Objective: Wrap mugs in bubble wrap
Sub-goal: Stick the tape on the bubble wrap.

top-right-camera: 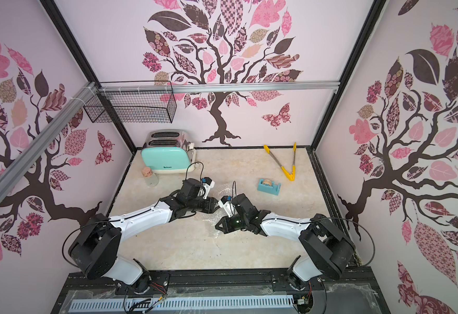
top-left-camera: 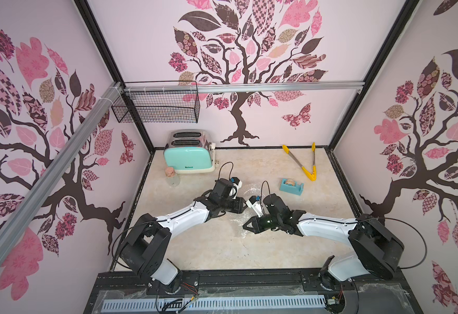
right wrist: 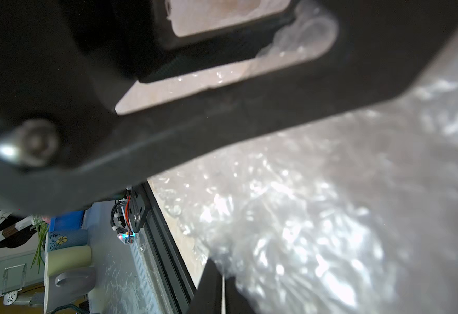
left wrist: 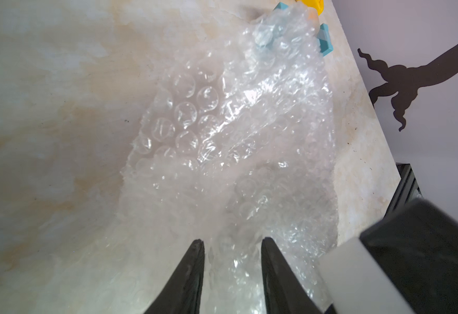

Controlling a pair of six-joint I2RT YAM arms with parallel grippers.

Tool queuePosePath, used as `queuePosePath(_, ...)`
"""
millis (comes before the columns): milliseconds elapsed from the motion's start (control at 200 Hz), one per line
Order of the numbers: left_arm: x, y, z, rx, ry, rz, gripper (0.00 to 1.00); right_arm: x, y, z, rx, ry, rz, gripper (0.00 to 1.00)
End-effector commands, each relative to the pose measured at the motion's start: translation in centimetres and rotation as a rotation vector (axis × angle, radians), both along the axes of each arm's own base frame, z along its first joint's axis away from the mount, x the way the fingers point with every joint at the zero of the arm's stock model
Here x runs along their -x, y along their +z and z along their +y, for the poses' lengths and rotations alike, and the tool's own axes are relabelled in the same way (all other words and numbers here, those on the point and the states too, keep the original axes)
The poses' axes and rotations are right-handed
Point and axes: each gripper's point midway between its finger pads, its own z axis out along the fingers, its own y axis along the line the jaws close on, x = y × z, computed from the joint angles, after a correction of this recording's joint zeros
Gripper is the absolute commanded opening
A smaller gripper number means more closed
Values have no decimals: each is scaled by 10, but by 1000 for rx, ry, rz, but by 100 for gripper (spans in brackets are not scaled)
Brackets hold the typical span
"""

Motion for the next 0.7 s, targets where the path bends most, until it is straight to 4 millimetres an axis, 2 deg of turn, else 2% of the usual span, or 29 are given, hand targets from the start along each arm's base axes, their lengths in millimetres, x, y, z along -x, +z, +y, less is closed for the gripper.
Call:
queuePosePath(0, 0, 21, -3, 23, -16, -43, 43, -1, 17, 3, -33, 0, -28, 9)
queuePosePath(165, -1, 36, -2, 37, -8, -65, 50, 5, 32, 5, -80, 25, -31, 11)
queuePosePath(465, 0, 37, 4, 15, 9, -69, 55, 21, 61, 10, -187, 102, -34, 23)
queuePosePath(695, 0, 49, 8, 15, 23, -95, 58, 29, 87, 7, -257, 119, -70, 31)
